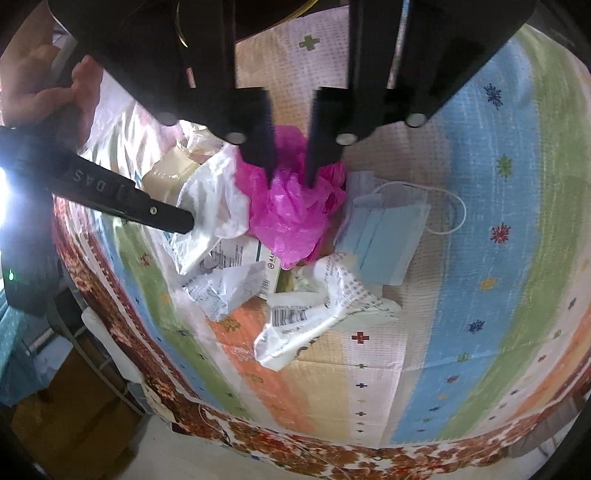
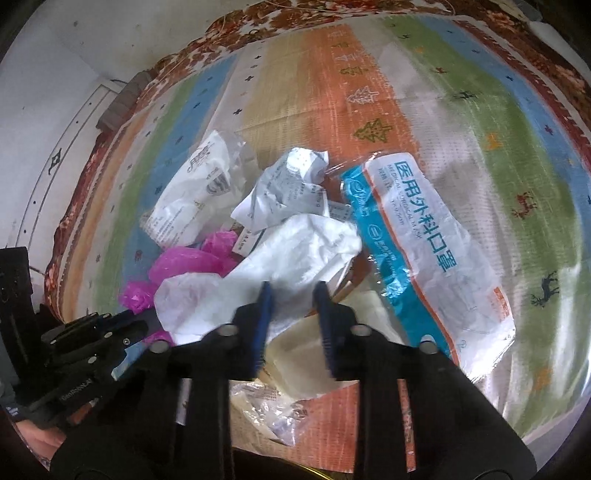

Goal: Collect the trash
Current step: 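Grasp the pink plastic bag with the left gripper while the right gripper grasps white tissue, then lift the pink bag and white tissue and carry both over the bin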

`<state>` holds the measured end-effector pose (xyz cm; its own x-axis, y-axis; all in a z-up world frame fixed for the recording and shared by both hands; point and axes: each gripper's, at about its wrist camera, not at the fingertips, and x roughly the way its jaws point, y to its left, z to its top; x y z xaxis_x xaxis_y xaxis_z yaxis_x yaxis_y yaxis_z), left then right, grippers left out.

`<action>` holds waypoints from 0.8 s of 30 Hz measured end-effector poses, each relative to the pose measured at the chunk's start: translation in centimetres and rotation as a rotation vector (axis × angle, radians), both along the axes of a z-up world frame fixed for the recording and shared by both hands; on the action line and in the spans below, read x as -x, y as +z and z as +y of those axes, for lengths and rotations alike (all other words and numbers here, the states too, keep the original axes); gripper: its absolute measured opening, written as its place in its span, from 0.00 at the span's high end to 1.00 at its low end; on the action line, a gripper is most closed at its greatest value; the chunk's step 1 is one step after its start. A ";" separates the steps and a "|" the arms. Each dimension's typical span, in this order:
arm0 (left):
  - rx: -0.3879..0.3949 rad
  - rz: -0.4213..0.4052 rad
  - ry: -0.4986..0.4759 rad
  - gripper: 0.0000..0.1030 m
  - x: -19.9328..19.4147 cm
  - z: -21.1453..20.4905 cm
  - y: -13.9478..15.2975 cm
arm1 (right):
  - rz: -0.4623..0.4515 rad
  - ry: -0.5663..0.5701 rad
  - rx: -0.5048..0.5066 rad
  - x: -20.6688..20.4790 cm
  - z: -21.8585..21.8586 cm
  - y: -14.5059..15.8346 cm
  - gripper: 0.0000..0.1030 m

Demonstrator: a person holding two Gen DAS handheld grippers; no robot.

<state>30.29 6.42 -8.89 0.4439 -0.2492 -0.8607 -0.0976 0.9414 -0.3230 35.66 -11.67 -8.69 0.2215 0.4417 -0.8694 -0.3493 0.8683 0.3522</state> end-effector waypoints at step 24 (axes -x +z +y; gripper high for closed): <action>-0.018 -0.071 0.057 0.93 3.5 1.5 6.0 | -0.189 0.084 0.022 4.8 -0.9 7.1 0.95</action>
<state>26.76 7.91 -2.87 0.5168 -0.2072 -0.8307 -0.1282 0.9406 -0.3144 30.82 -12.54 -1.61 0.3447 0.4467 -0.8256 -0.4785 0.8403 0.2549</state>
